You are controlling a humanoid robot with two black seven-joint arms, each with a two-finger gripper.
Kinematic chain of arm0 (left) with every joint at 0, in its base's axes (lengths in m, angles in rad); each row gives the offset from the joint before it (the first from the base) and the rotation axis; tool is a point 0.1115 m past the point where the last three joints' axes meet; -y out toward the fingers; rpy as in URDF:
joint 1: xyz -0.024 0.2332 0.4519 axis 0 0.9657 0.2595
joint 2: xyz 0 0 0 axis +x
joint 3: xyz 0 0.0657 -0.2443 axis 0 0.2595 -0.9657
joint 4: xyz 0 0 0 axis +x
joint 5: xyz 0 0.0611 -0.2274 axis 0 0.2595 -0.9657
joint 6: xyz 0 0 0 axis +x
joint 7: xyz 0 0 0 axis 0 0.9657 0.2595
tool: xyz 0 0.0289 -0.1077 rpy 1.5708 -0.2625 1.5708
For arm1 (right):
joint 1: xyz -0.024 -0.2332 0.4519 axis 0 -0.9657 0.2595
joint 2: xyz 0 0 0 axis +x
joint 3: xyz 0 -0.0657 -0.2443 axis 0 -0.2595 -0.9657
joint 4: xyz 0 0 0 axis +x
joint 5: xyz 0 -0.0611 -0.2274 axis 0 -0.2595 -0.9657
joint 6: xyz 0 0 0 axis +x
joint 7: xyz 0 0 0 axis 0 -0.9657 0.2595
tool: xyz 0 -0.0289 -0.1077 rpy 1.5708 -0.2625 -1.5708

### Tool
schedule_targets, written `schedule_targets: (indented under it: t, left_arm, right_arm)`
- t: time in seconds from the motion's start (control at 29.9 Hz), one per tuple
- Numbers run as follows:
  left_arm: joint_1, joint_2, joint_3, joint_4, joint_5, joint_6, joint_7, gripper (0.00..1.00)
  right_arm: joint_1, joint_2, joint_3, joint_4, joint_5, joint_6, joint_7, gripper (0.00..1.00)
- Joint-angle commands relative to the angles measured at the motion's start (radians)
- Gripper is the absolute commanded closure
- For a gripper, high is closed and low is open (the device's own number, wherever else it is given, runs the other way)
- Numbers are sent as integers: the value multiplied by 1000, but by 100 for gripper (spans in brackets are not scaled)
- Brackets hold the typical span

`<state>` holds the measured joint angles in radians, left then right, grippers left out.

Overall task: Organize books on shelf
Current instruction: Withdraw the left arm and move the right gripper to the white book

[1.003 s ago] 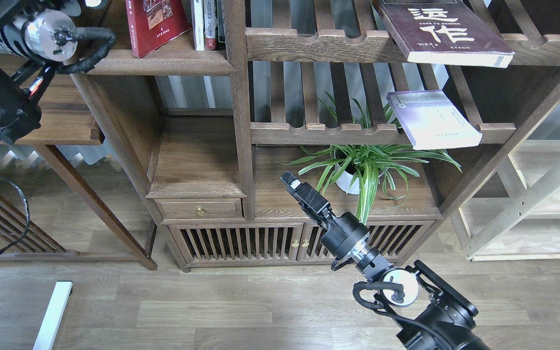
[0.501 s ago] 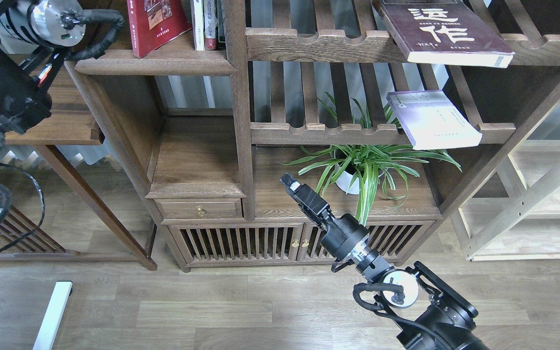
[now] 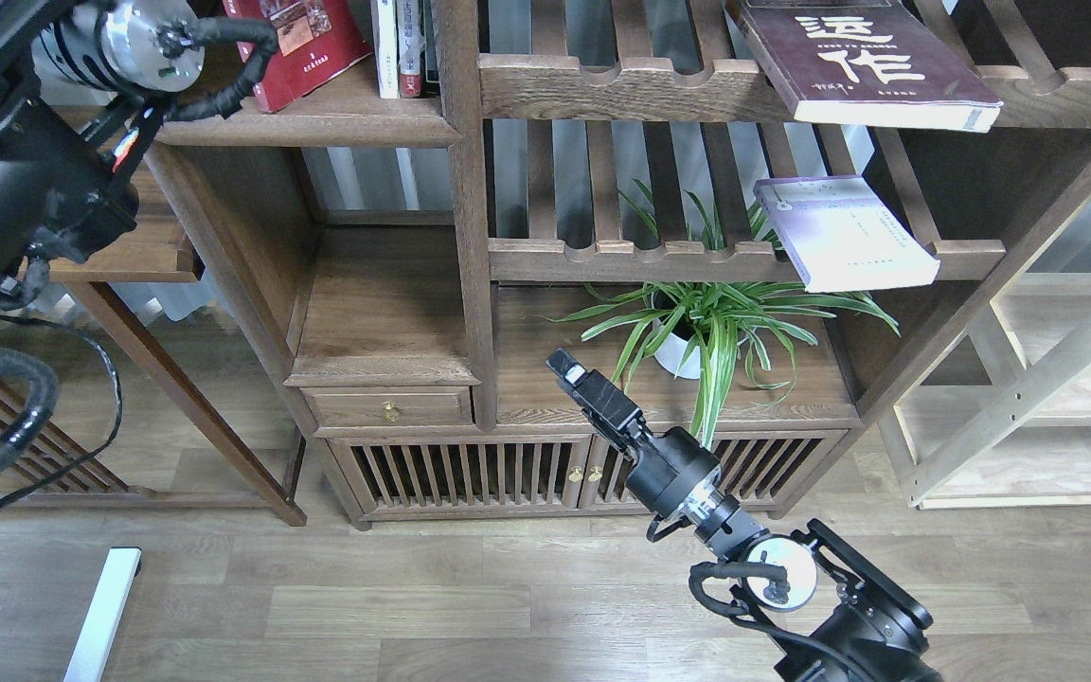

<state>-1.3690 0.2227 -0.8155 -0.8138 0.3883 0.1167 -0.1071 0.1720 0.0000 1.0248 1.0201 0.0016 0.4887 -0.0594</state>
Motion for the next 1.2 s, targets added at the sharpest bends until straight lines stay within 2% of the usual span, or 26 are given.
schedule_targets:
  t: [0.0, 0.17, 0.23, 0.4, 0.5, 0.67, 0.77, 0.84, 0.9, 0.94, 1.0, 1.17]
  left_arm:
    - [-4, 7, -37, -18, 0, -2, 0, 31]
    - [1, 55, -42, -45, 0, -5, 4, 6]
    - [7, 69, -45, -56, -3, -9, 1, 3]
    - [44, 73, -79, -108, -63, -31, -5, 1]
    - [71, 89, -85, -134, -75, -93, -19, 1]
    - [111, 93, -93, -150, -75, -262, -89, 1]
    - [137, 109, -93, -200, -74, -319, -143, 1]
    - [166, 147, -90, -273, -75, -337, -157, 1]
    - [191, 168, -97, -350, -75, -345, -166, 1]
    - [217, 181, -106, -408, -75, -348, -184, 1]
    - [267, 204, -135, -496, -75, -354, -212, 1]
    - [427, 285, -221, -680, -72, -429, -217, 1]
  right_arm:
    - [0, 0, 3, 0, 0, 0, 1, 32]
    - [0, 0, 8, 0, 0, 0, 1, 32]
    - [1, 0, 9, 0, 0, 0, 3, 32]
    - [7, 0, 40, -5, 12, 0, 29, 34]
    - [9, 0, 78, -9, 12, 0, 49, 33]
    - [20, 0, 126, -2, 17, 0, 43, 32]
    - [18, 0, 152, 3, 35, 0, 38, 30]
    - [18, 0, 156, 6, 43, 0, 36, 24]
    - [15, 0, 158, 14, 46, 0, 36, 23]
    - [15, 0, 158, 27, 54, 0, 36, 23]
    - [15, 0, 159, 61, 80, 0, 35, 26]
    - [11, -78, 175, 133, 138, 0, 35, 32]
